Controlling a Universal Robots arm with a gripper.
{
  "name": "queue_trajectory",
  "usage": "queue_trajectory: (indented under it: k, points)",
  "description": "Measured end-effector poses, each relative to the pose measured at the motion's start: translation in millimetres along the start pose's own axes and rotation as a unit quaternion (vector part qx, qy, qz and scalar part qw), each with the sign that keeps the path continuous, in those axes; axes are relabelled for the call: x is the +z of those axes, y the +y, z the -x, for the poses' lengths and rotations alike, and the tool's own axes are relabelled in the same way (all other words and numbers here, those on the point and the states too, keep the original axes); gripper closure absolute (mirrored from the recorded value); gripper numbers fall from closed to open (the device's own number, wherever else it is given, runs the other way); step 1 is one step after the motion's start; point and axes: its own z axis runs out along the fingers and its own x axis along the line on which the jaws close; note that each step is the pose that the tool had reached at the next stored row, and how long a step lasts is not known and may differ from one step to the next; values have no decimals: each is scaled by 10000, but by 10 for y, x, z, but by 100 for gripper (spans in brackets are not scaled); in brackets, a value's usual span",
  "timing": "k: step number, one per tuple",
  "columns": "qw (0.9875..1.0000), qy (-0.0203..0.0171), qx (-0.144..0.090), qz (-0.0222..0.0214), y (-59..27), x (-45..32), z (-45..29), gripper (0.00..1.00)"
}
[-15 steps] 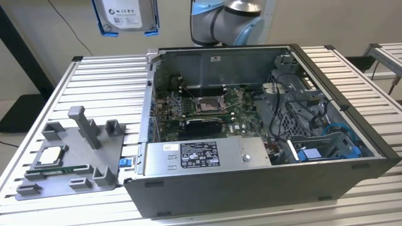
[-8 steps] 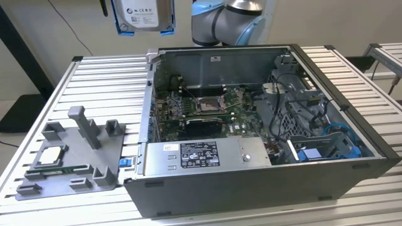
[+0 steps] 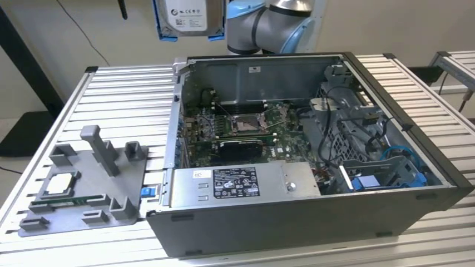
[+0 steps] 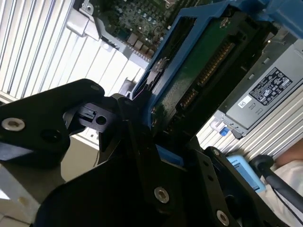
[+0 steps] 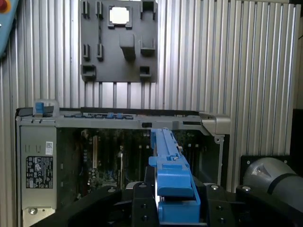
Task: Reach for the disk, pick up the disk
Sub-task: 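Pick up the disk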
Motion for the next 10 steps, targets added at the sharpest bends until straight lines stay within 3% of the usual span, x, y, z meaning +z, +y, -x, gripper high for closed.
queue_trajectory:
  k: [10]
  points:
    - [10000, 0, 0, 1, -424, -1, -2, 100]
